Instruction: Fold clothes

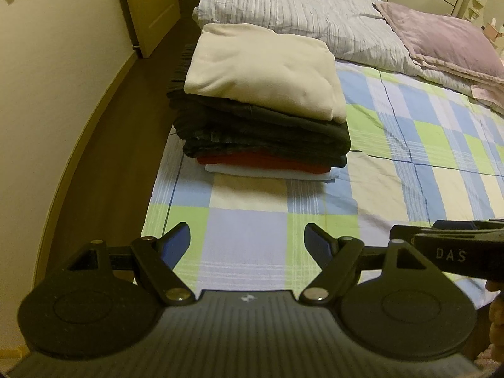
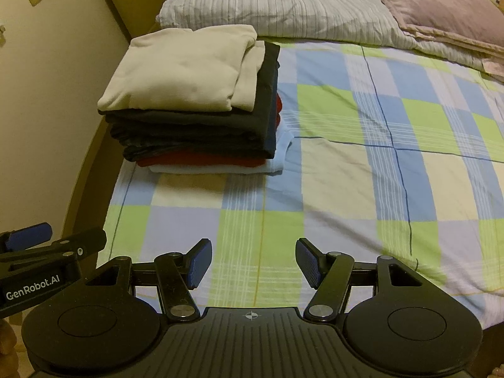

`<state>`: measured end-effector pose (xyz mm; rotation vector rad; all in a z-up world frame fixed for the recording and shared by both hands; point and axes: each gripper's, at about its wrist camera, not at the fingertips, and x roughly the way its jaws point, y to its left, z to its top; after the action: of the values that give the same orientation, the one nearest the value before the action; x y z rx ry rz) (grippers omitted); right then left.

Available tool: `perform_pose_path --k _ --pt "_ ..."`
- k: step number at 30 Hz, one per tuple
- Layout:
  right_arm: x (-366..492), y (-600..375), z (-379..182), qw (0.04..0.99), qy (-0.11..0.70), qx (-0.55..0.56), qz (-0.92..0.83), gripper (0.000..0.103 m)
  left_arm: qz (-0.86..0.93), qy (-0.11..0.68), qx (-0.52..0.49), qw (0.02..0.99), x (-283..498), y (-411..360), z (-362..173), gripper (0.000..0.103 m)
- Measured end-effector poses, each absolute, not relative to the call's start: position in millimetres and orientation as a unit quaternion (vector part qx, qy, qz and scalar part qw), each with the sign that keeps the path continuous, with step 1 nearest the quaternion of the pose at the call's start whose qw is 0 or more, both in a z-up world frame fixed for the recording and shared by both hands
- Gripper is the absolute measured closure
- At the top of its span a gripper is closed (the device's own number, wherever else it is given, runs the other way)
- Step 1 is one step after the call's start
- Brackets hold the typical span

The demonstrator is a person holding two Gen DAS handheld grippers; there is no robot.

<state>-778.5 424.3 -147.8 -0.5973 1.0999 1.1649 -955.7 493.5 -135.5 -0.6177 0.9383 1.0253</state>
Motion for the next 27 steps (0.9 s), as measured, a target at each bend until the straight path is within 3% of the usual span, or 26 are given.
perform_pose_path --k 27 --pt "-783 466 -170 0.658 0.483 -0.272 0.510 0.040 0.473 0.422 -0.279 0.721 -959 535 -159 0.026"
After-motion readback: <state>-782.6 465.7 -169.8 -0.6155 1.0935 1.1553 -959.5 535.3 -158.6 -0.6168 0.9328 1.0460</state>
